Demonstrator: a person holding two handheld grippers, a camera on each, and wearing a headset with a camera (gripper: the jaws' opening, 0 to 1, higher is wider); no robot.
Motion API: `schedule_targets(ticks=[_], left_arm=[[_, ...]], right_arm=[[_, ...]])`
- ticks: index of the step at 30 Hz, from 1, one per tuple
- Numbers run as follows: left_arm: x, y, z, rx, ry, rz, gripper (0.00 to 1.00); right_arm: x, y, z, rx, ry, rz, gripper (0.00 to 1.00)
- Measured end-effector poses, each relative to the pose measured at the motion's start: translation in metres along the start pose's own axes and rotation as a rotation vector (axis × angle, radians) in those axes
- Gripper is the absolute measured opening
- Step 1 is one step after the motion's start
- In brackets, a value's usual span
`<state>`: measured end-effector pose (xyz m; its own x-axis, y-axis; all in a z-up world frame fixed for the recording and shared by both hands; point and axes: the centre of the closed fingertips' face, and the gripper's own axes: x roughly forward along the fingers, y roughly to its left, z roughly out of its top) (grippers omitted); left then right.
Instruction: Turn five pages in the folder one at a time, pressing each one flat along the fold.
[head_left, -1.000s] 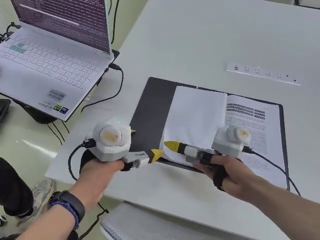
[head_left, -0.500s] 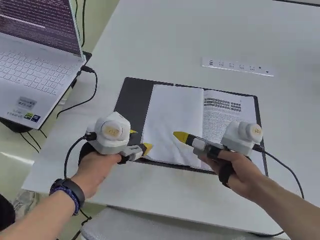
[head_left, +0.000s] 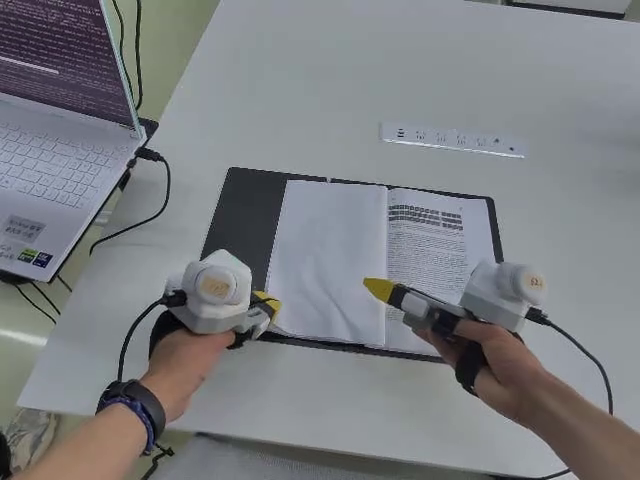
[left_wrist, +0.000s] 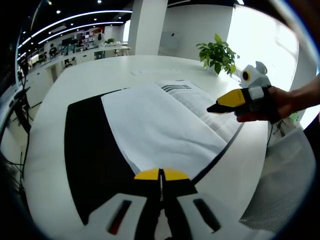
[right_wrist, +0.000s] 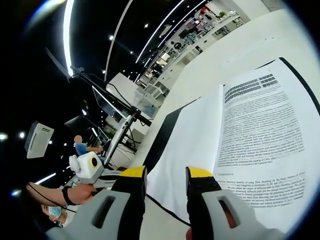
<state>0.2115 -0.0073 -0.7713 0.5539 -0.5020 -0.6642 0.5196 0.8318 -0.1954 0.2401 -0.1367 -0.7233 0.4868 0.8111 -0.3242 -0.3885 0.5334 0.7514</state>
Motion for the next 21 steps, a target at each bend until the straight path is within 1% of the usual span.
schedule_targets(ticks=[3,4,5,7,8,9,11,13,21], left_arm=[[0.002,0.001,-0.010,-0.003,0.030,0.005,0.00],[0.003,0.001,-0.015,0.001,0.043,0.008,0.00],[0.003,0.001,-0.016,0.004,0.047,0.009,0.00],[0.004,0.000,-0.024,0.022,0.073,0.013,0.00],[0.006,0.000,-0.026,0.024,0.076,0.013,0.00],[0.005,0.000,-0.023,0.025,0.056,0.016,0.00],[0.002,0.000,-0.023,0.018,0.067,0.021,0.00],[0.003,0.000,-0.023,0.025,0.075,0.024,0.00],[0.002,0.001,-0.023,0.010,0.080,0.029,0.00]], right_arm=[[-0.001,-0.002,0.000,0.000,0.001,-0.005,0.29],[-0.001,-0.004,0.000,-0.001,0.002,-0.006,0.29],[-0.001,-0.004,0.000,-0.001,0.003,-0.007,0.29],[0.001,-0.005,0.000,-0.003,0.006,-0.005,0.28],[0.002,-0.004,0.000,-0.007,0.009,-0.004,0.28],[0.004,-0.004,0.001,-0.010,0.014,-0.002,0.28],[0.007,-0.004,0.003,-0.019,0.020,0.002,0.27],[0.009,-0.004,0.006,-0.028,0.025,0.008,0.26],[0.020,-0.007,0.017,-0.092,0.053,0.028,0.20]])
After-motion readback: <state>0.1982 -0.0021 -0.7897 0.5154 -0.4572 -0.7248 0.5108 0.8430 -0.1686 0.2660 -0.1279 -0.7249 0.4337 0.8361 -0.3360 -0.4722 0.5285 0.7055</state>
